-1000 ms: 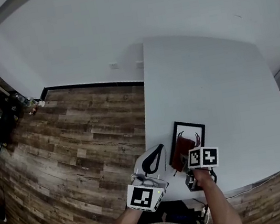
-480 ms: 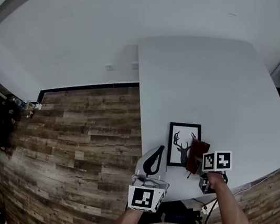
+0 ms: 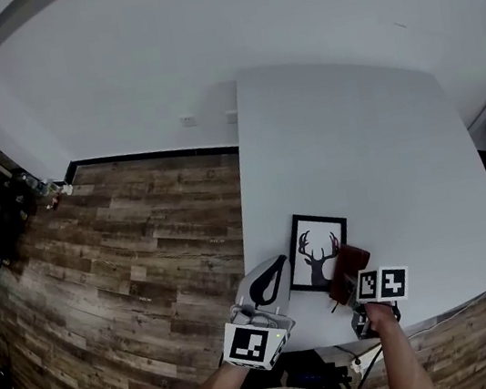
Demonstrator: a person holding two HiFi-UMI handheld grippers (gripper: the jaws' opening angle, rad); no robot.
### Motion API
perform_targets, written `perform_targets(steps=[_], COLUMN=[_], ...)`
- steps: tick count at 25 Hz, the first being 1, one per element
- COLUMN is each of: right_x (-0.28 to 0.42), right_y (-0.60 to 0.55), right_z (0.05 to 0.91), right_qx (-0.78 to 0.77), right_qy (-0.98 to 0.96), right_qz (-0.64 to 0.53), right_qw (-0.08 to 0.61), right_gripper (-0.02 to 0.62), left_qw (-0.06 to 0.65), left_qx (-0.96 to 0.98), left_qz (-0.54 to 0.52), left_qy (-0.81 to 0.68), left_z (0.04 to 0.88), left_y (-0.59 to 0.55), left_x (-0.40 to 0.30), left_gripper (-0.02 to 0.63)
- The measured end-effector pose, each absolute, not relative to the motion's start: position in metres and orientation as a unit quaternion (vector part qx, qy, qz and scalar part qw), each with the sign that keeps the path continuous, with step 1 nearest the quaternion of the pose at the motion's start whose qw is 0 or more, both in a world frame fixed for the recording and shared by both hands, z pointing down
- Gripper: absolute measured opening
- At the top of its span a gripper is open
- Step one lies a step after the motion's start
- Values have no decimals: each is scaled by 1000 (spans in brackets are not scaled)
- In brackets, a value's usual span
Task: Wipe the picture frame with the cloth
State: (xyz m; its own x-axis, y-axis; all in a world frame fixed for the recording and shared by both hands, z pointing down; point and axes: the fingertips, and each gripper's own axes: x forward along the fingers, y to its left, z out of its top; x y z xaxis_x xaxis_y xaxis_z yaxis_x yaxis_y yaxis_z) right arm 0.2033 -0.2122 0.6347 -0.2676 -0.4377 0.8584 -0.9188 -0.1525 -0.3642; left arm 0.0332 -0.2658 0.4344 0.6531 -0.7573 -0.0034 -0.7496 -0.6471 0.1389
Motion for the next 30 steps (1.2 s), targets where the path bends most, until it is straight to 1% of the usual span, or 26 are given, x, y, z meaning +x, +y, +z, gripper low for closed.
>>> perform_targets(steps=[7, 16, 20, 24, 30], right_x=[205, 217, 224, 231, 235], right_y=[-219, -235, -233, -227, -210], right_z=[617, 539, 497, 445, 392], right_qx=[563, 606, 635, 660, 691], right_qy=[-623, -670, -686, -708, -713], right_qz=[502, 414, 342, 242, 101], right_qw=[206, 116, 93, 71, 61], right_gripper=[61, 61, 61, 61, 61], left_qw=[54, 49, 49, 41, 44], left_qx=[905, 903, 903, 903, 901], left_qz=[-39, -38, -44, -48, -50], left_qy=[-420, -426, -425, -425, -429], left_z=[426, 409, 393, 378, 361], left_y=[-269, -272, -269, -268, -262], left_x=[34, 30, 29, 36, 42], left_gripper=[0, 0, 0, 0, 0])
